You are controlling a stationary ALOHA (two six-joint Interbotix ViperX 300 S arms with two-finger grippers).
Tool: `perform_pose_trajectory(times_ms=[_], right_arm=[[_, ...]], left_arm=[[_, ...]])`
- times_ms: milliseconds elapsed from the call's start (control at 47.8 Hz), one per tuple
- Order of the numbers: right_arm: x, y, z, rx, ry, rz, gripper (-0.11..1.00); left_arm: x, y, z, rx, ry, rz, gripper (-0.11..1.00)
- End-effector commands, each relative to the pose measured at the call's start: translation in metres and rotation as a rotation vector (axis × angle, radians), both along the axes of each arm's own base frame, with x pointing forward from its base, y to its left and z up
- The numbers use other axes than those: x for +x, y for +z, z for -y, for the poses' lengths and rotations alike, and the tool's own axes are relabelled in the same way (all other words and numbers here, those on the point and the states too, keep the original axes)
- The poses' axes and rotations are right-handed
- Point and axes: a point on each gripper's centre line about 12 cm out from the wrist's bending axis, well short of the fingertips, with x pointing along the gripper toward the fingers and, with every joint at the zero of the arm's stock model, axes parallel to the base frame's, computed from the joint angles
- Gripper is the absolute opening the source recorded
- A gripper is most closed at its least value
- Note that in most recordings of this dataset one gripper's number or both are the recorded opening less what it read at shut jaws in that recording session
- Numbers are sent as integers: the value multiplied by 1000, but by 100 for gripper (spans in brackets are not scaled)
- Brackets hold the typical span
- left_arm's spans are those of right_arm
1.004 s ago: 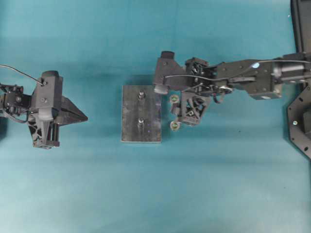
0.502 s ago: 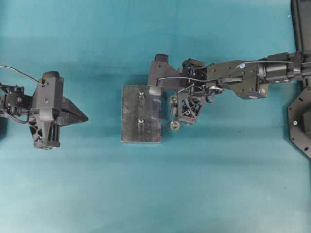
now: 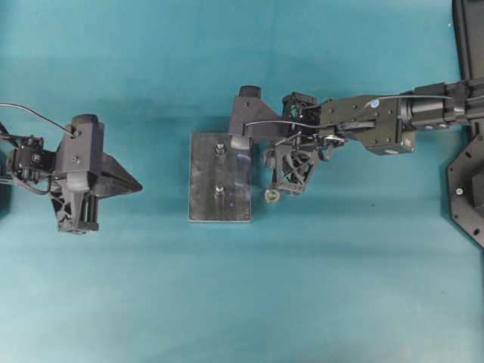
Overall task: Insert the washer onto the shaft.
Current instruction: 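Lift the held washer with the right gripper toward the block, then align the washer above the upper shaft and lower it down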
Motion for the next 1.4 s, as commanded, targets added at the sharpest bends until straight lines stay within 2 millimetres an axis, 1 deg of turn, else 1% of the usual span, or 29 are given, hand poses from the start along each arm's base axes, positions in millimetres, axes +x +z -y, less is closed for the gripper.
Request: perform_pose_trajectory(times_ms=[0, 125, 335, 439, 585, 690, 857, 1024, 1213, 1380], right_arm=[[6, 11, 2, -9, 7, 36, 34], [7, 21, 2, -11, 5, 48, 34], [15, 62, 2, -21, 8, 84, 34], [18, 75, -1, -24, 21, 77, 34], [31, 91, -9, -35, 64, 101, 34], [45, 101, -10, -47, 83, 135, 34], [62, 108, -8, -59, 100, 158, 34], [71, 103, -7, -63, 113, 147, 34], [78, 102, -5, -67, 116, 150, 34], [79, 98, -4, -66, 115, 141, 34]], left_arm=[[7, 8, 1, 1, -4, 35, 0], [7, 7, 1, 1, -4, 29, 0], [7, 6, 1, 1, -4, 26, 0], [8, 4, 1, 2, -4, 22, 0], [8, 3, 1, 1, -3, 15, 0], [8, 3, 0, 2, -2, 15, 0], [8, 3, 1, 2, -4, 15, 0], [8, 3, 1, 2, -5, 17, 0], [8, 2, 3, 2, -13, 15, 0], [8, 2, 4, 2, -14, 15, 0]])
